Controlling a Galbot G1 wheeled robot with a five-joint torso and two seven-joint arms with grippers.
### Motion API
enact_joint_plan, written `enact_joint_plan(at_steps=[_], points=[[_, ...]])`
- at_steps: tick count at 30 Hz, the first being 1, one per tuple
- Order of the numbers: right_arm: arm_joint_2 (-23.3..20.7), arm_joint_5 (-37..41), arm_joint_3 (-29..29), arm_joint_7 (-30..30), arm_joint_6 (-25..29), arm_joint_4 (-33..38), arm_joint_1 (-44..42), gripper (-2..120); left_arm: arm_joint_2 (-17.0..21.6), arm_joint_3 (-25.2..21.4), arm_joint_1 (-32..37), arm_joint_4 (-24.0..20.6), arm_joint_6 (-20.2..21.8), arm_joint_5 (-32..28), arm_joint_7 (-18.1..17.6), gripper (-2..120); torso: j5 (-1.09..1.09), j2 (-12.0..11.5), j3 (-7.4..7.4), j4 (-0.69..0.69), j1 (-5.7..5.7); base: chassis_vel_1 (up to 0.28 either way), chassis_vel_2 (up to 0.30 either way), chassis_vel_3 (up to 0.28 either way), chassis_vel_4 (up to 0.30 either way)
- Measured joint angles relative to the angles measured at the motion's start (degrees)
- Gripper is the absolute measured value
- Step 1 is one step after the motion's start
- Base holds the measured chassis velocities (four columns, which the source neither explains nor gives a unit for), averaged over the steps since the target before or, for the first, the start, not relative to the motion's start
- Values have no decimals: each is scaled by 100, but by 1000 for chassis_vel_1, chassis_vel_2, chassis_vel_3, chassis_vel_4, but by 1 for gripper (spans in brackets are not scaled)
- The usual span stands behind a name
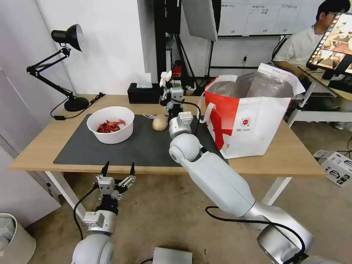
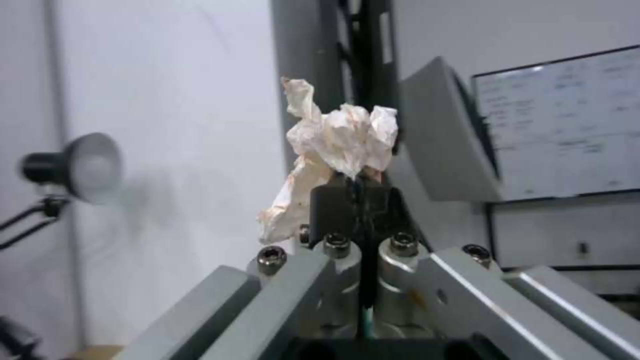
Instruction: Pick up the trash from the table and place it into the takeout bag.
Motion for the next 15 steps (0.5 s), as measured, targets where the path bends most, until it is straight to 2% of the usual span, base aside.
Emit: enact_joint_plan(at_steps=[6,15], points=[[-2,46,240,707,-457,192,55,0,4,-14,32,6,-21,12,1,100,0,-1,0,0,0,0,0,0,0],[-67,123,636,1345,-961,392,156,0,-7,-11,43,30,-27,35,1,100,1,-1,0,0,0,0,0,0,0]])
